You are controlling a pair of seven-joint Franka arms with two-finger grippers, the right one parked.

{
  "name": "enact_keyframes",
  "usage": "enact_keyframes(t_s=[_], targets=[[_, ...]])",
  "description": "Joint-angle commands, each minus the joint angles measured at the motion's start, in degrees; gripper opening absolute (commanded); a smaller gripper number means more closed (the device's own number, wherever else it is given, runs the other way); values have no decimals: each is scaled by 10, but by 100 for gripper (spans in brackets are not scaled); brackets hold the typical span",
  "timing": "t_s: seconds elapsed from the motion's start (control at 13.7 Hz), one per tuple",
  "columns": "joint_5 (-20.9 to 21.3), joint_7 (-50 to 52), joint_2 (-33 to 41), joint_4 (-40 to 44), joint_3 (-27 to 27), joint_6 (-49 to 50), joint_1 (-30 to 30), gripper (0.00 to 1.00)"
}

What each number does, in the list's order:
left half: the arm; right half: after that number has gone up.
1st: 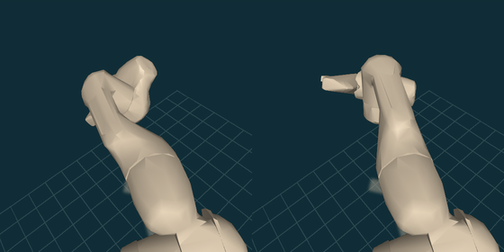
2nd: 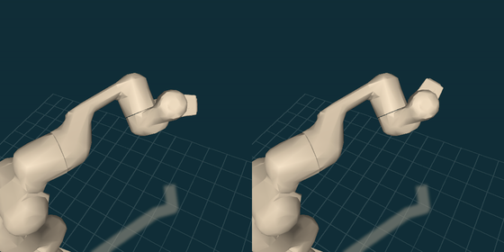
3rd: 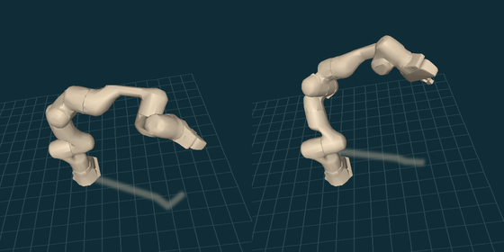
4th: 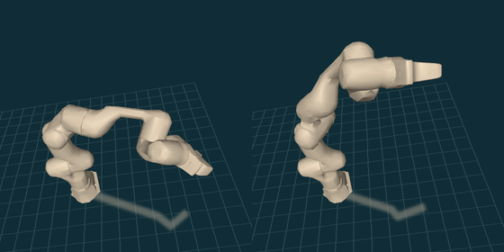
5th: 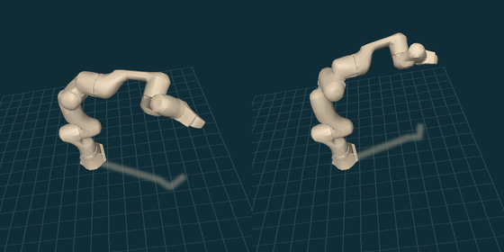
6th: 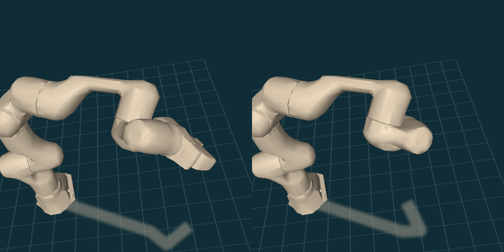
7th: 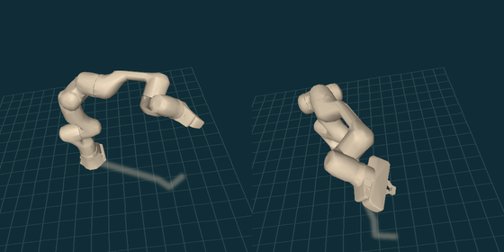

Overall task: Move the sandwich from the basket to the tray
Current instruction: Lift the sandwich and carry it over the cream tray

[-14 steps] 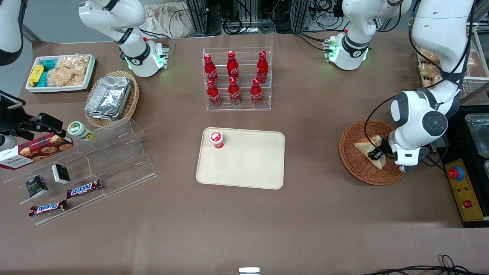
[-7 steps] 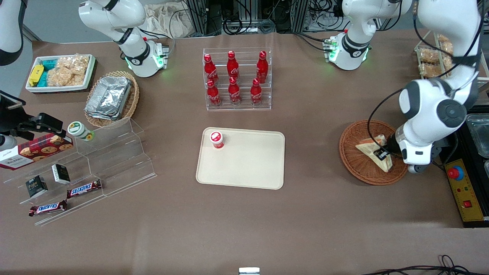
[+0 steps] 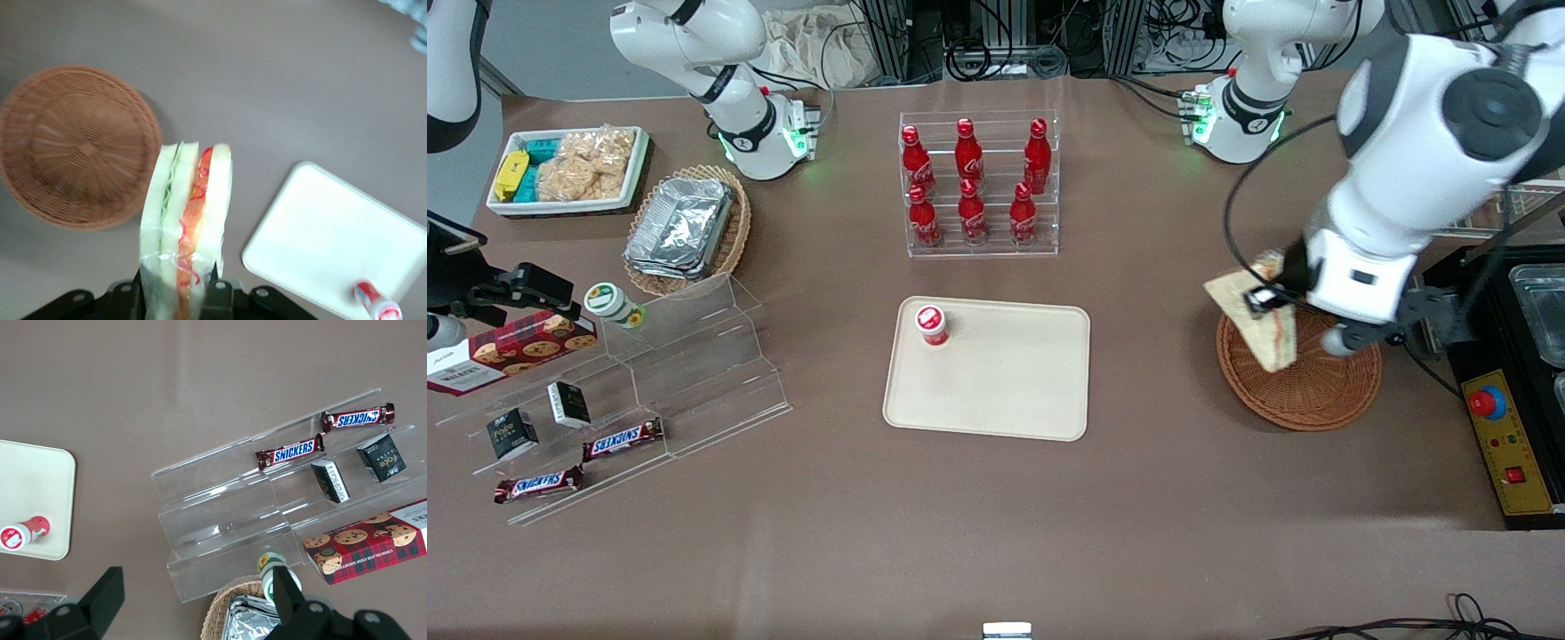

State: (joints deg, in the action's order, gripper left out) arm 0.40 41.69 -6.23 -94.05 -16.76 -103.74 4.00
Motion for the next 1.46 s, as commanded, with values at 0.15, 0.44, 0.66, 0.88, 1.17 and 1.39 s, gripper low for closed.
enact_keyframes(t_s=[0.15, 0.44, 0.66, 0.88, 1.17, 1.39], targets=[[92, 31, -98, 62, -92, 3, 53, 37], [138, 72, -206, 87, -92, -65, 114, 36], [194, 101, -278, 86, -92, -128, 133, 36], [235, 114, -332, 85, -92, -183, 134, 36], [259, 120, -375, 85, -88, -207, 153, 36], [270, 124, -392, 86, -88, -221, 153, 58]])
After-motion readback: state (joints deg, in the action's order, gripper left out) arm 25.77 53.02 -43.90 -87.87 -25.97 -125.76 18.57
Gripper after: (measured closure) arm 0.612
